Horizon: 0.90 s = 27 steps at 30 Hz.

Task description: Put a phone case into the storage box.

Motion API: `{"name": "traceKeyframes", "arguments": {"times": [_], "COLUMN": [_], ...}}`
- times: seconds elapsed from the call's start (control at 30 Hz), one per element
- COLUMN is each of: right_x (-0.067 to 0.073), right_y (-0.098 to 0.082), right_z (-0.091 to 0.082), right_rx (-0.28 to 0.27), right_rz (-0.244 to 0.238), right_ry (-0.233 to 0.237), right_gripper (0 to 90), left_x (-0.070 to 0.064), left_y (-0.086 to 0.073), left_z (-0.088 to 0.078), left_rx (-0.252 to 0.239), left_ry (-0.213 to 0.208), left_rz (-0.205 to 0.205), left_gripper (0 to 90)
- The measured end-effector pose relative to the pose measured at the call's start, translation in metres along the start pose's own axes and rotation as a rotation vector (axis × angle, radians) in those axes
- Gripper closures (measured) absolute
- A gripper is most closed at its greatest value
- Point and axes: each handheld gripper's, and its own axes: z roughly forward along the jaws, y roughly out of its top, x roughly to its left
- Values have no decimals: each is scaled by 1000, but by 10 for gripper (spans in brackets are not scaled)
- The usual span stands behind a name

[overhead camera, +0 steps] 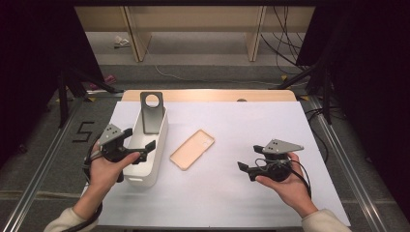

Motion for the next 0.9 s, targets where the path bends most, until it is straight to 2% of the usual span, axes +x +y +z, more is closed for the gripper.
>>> {"name": "traceKeyframes", "arguments": {"times": [0.13,0.27,0.9], "right_x": [1,1,1], "right_y": [0,0,0], "right_z": [1,2,1], "right_rx": [4,4,2], "right_rz": [-5,-4,-7], "right_ry": [1,2,3], "right_gripper": [161,161,161], "left_x": [-11,-18,-20], "left_y": [-7,-13,-16], "left_z": [-8,-10,-9], "left_rx": [-5,3,7], "left_ry": [-34,-38,-48], "left_rz": [37,53,37], "left_gripper": [0,0,0]}}
